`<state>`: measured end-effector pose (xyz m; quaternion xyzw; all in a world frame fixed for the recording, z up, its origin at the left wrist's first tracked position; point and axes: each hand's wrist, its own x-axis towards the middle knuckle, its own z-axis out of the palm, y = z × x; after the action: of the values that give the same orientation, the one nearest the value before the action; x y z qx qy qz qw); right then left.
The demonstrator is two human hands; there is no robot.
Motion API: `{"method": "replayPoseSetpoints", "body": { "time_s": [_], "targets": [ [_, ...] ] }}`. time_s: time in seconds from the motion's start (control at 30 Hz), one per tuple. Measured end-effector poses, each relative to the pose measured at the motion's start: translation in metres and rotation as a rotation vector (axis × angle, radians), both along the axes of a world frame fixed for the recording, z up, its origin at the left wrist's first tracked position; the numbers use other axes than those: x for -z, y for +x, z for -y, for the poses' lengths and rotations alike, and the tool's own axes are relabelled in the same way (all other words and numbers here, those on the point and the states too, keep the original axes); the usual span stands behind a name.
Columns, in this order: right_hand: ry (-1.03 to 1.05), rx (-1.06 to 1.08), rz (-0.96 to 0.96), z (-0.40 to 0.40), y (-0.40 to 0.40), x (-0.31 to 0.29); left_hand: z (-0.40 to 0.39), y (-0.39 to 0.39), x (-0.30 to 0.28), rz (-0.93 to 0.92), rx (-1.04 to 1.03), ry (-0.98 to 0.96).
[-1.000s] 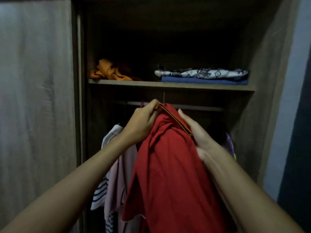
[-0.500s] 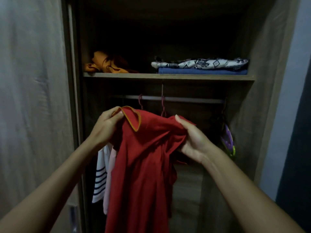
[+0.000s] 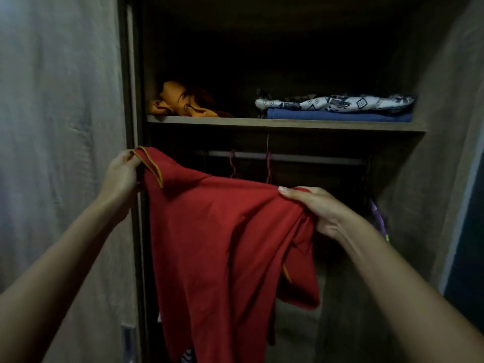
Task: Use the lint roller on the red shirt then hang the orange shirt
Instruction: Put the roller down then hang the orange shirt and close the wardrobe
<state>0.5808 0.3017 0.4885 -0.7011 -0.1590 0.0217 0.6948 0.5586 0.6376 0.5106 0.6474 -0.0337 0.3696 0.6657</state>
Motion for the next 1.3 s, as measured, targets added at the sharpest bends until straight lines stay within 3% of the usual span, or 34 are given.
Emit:
{"method": "replayPoseSetpoints", "body": {
  "time_s": [0.13, 0.3, 0.37, 0.5, 0.57, 0.7, 0.77, 0.83, 0.9, 1.0, 1.1, 1.17, 1.23, 1.3],
  "targets": [
    [-0.056, 0.018, 0.037, -0.007, 0.002, 0.004, 0.002, -0.005, 0.0, -0.077, 0.103, 0.11],
    [-0.2, -0.112, 0.194, -0.038, -0.007, 0.012, 0.05, 0.005, 0.012, -0.178, 0.288, 0.325],
    [-0.257, -0.195, 0.259, -0.049, -0.012, 0.013, 0.071, 0.013, 0.033, -0.39, 0.435, 0.469],
    [-0.35, -0.239, 0.383, -0.056, -0.021, 0.011, 0.086, 0.04, 0.096, -1.039, 0.742, 0.802],
    [-0.374, -0.25, 0.396, -0.053, -0.022, 0.012, 0.093, 0.041, 0.114, -1.154, 0.879, 0.771],
    [-0.39, -0.23, 0.365, -0.035, -0.022, 0.015, 0.098, 0.044, 0.121, -0.917, 0.806, 0.681],
    [-0.395, -0.306, 0.304, -0.02, -0.022, 0.016, 0.097, 0.044, 0.109, -0.742, 0.814, 0.703],
    [-0.387, -0.412, 0.205, -0.01, -0.024, 0.018, 0.095, 0.043, 0.093, -0.604, 0.787, 0.587],
    [-0.368, -0.301, 0.177, -0.008, -0.02, 0.024, 0.096, 0.038, 0.075, -0.458, 0.749, 0.471],
    [-0.467, 0.097, 0.385, -0.01, 0.0, 0.039, 0.101, 0.03, 0.06, -0.295, 0.751, 0.506],
    [-0.499, -0.005, 0.301, -0.013, 0.01, 0.049, 0.112, 0.017, 0.064, -0.215, 0.737, 0.609],
    [-0.485, -0.157, 0.188, -0.014, 0.014, 0.055, 0.116, 0.013, 0.066, -0.187, 0.68, 0.467],
    [-0.551, -0.222, 0.177, -0.019, 0.018, 0.067, 0.116, 0.013, 0.062, -0.207, 0.644, 0.185],
    [-0.617, -0.242, 0.195, -0.03, 0.017, 0.08, 0.115, 0.012, 0.053, -0.247, 0.63, 0.046]
  ]
}}
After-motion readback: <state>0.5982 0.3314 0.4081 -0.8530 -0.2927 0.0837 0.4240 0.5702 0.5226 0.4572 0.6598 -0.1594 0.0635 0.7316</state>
